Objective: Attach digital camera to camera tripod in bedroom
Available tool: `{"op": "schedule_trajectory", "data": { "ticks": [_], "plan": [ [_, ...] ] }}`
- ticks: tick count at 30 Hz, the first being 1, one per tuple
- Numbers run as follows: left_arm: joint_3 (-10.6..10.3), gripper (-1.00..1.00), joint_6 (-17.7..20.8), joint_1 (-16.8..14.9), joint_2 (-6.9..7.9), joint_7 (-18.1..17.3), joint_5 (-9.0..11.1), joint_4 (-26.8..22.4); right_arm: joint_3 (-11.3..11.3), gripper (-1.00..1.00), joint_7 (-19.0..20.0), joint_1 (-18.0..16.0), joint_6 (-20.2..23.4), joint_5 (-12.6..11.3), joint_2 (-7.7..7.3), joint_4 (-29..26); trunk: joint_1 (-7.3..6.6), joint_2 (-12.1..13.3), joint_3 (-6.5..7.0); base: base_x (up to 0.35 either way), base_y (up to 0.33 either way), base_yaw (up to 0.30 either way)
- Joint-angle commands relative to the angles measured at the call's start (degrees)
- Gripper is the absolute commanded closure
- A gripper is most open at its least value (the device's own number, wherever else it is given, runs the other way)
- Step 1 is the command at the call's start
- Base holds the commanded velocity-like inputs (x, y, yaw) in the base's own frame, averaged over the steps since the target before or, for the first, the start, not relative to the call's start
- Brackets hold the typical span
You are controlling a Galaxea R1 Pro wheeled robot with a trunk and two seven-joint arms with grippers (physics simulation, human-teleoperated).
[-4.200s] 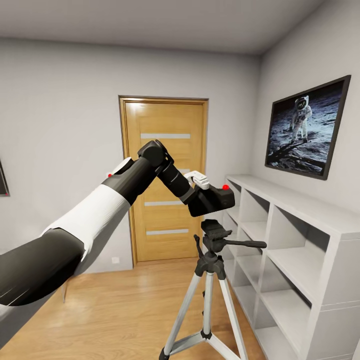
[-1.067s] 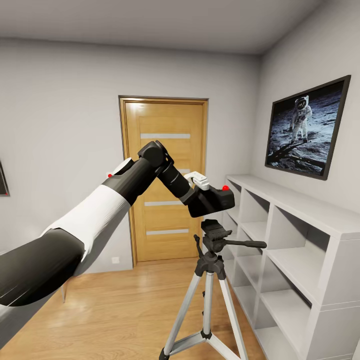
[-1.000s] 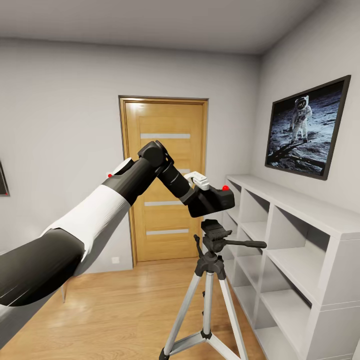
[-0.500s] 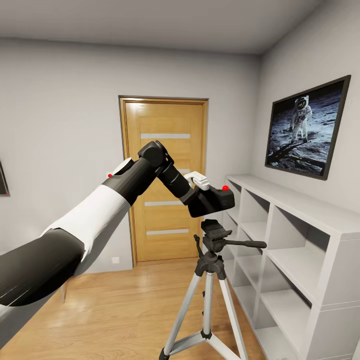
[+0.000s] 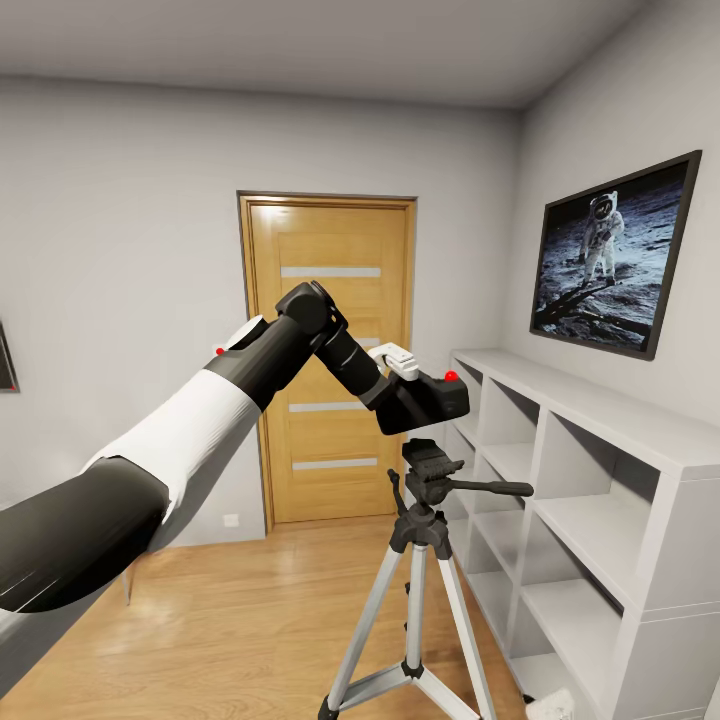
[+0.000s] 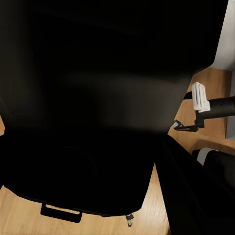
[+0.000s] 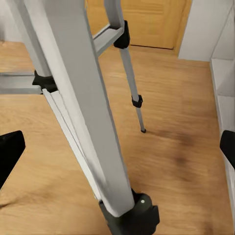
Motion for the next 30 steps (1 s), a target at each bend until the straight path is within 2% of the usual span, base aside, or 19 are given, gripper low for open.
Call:
{"op": "schedule_trajectory", "data": {
  "ticks": [1,7,21,30],
  "plan": [
    [0.02,1.0,0.6,-0.02,-0.02,-0.72,-0.61,-0.02,0.37,-1.0,0.45,-0.02,-0.2,-0.25,-0.06,-0.25,0.02,-0.05,-0.03,0.0,0.0,0.0],
    [0.02,1.0,0.6,-0.02,-0.02,-0.72,-0.61,-0.02,0.33,-1.0,4.39,-0.02,0.16,-0.28,-0.04,-3.69,0.02,-0.05,-0.03,0.0,0.0,0.0],
    [0.02,1.0,0.6,-0.02,-0.02,-0.77,-0.61,-0.02,0.89,-1.0,5.07,-0.02,4.06,-0.37,0.02,-9.0,0.02,-0.05,-0.03,0.0,0.0,0.0],
    [0.02,1.0,0.6,-0.02,-0.02,-0.8,-0.61,-0.02,0.73,-1.0,5.08,-0.02,10.56,-0.44,0.06,-14.94,0.02,-0.05,-0.03,0.0,0.0,0.0]
  ]
}}
